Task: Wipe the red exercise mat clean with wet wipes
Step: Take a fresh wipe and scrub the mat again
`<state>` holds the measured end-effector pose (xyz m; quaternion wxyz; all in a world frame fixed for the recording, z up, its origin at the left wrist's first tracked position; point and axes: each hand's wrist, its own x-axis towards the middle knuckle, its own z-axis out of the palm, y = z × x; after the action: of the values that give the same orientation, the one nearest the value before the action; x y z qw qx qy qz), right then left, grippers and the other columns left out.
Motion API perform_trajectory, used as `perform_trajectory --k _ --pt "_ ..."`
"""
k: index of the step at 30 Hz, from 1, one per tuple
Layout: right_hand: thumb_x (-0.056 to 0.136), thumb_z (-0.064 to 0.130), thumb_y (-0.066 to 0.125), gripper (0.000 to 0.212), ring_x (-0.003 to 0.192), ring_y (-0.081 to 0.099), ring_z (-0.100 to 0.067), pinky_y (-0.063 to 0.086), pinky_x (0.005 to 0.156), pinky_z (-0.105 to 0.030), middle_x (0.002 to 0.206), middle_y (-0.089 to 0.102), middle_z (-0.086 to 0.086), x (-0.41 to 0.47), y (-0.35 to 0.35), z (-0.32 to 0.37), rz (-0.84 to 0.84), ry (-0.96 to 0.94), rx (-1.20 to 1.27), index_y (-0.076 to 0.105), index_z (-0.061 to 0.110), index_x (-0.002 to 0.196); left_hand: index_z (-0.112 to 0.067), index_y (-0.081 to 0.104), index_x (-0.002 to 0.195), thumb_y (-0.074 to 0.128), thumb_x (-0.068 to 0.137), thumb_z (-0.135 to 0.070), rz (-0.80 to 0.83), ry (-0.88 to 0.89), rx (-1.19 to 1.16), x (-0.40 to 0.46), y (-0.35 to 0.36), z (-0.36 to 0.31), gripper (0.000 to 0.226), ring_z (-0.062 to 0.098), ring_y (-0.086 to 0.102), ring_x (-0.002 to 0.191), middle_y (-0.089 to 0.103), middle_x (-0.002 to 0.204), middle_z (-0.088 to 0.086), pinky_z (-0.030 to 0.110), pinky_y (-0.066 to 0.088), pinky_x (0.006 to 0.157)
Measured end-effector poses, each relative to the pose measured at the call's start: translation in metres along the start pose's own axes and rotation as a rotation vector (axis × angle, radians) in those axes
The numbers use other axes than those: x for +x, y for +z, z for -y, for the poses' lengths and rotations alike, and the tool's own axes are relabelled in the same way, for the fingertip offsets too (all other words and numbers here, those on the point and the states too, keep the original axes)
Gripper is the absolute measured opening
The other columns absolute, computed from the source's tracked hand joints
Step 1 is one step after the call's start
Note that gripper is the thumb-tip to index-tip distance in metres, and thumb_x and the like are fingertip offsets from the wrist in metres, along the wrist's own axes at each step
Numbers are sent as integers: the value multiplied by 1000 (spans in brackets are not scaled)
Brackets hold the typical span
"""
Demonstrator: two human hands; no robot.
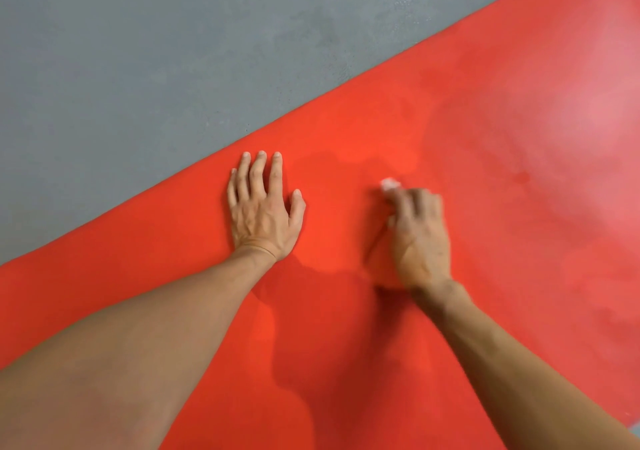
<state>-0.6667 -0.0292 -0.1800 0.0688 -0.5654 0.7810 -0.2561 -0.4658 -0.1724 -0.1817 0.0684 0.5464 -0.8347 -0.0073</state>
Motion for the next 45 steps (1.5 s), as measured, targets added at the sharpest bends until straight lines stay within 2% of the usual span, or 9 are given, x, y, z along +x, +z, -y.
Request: perform_trajectory --k 2,6,11,15,19,25,34,40,45 --pt "95 13 52 48 93 43 -34 39 88 -45 110 53 -17 4 -1 -15 -38 113 -62 51 6 142 -14 40 158 45 98 -46 10 4 -14 0 1 1 69 34 23 157 38 162 14 53 18 127" --pt "96 16 44 43 92 46 -36 44 87 -49 111 56 -16 6 3 -12 -6 109 -49 55 9 137 -12 40 159 47 99 -44 20 16 -17 -3 0 1 68 35 24 157 39 162 15 55 19 126" --pt "91 13 47 46 93 46 -35 44 88 -48 112 56 -16 8 3 -17 4 120 -70 55 10 137 -12 46 155 49 102 -37 24 39 -65 -6 -4 -2 59 40 28 154 44 158 18 58 21 125" --pt "91 10 49 45 93 46 -36 44 87 -48 112 56 -16 8 4 -15 -4 118 -87 56 10 135 -18 51 154 57 100 -31 84 215 -176 -61 -27 -24 55 38 29 155 48 156 13 61 22 125" --pt "92 9 50 42 91 48 -37 44 86 -48 110 57 -16 8 5 -15 -5 103 -112 56 9 133 -15 49 155 60 98 -33 171 324 -202 -121 -40 -40 61 37 27 156 46 159 12 61 26 124" --pt "91 9 51 44 93 47 -36 44 88 -47 112 57 -15 8 5 -15 -5 111 -83 56 10 134 -11 43 158 56 99 -39 233 248 -113 -152 -28 -58 67 38 23 157 41 162 14 62 26 123" --pt "90 10 51 44 96 47 -33 44 89 -44 110 56 -13 10 5 -15 -42 96 -63 55 13 135 -9 40 159 51 100 -40 184 257 -88 -154 -18 -59 68 39 19 158 38 164 15 62 24 124" --pt "93 13 50 44 96 49 -34 43 92 -44 110 56 -14 9 3 -17 -48 83 -22 56 9 136 -10 40 159 49 97 -41 165 250 -79 -155 -18 -60 70 36 18 159 38 164 13 61 22 125" --pt "93 0 52 43 95 49 -33 46 88 -39 107 57 -14 -11 0 -17 -77 -2 100 60 4 135 -10 41 159 49 97 -41 143 248 -67 -156 -19 -62 70 35 19 159 39 163 12 60 22 125"
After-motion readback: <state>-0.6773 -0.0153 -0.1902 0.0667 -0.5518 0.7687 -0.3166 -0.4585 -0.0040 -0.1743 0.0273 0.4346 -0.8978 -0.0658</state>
